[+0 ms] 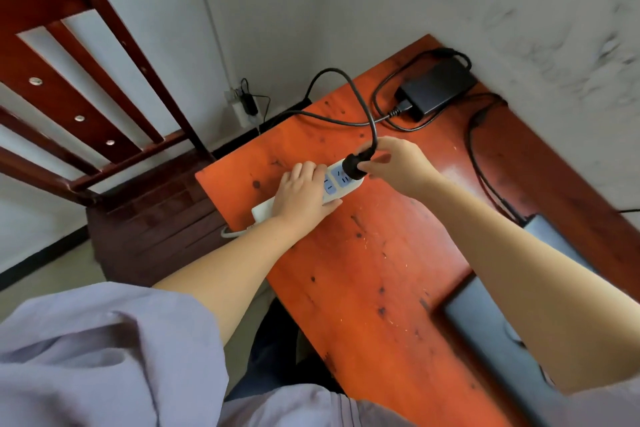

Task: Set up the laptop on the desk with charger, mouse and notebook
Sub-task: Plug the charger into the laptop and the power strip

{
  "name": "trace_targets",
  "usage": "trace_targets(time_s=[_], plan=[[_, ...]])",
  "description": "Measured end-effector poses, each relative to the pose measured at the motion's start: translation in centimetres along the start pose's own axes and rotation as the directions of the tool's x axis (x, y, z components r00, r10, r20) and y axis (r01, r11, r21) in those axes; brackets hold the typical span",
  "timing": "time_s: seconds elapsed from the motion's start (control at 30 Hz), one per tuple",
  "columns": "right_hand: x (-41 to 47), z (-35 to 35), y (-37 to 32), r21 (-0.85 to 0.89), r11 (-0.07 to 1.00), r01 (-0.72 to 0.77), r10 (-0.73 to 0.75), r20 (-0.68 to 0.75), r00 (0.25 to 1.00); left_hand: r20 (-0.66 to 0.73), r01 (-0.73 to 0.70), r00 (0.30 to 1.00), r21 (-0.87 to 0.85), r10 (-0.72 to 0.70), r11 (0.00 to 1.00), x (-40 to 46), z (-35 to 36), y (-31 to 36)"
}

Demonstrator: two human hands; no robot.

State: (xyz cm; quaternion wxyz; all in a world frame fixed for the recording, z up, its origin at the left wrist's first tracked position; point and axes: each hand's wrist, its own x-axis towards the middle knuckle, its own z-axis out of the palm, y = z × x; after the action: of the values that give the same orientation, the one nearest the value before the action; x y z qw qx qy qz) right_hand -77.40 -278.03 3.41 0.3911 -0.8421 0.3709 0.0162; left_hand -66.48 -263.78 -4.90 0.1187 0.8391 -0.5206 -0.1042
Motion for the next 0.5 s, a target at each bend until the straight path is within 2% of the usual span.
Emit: trace_targets(time_s=[0.2, 0.5], plan=[[0.6, 0.0, -0.6, -0.113, 0.99, 0.088, -0.086, 0.016, 0.996, 0.002, -0.011, 1.0, 0.006, 0.011, 1.0, 0.0, -0.2, 0.0], [1.0, 0.3, -1.6, -0.33, 0.919, 0.215, -0.203, 0.07, 0.977, 0.007, -0.009, 1.0, 0.033, 0.008, 0.999, -0.1, -0.4, 0.1]])
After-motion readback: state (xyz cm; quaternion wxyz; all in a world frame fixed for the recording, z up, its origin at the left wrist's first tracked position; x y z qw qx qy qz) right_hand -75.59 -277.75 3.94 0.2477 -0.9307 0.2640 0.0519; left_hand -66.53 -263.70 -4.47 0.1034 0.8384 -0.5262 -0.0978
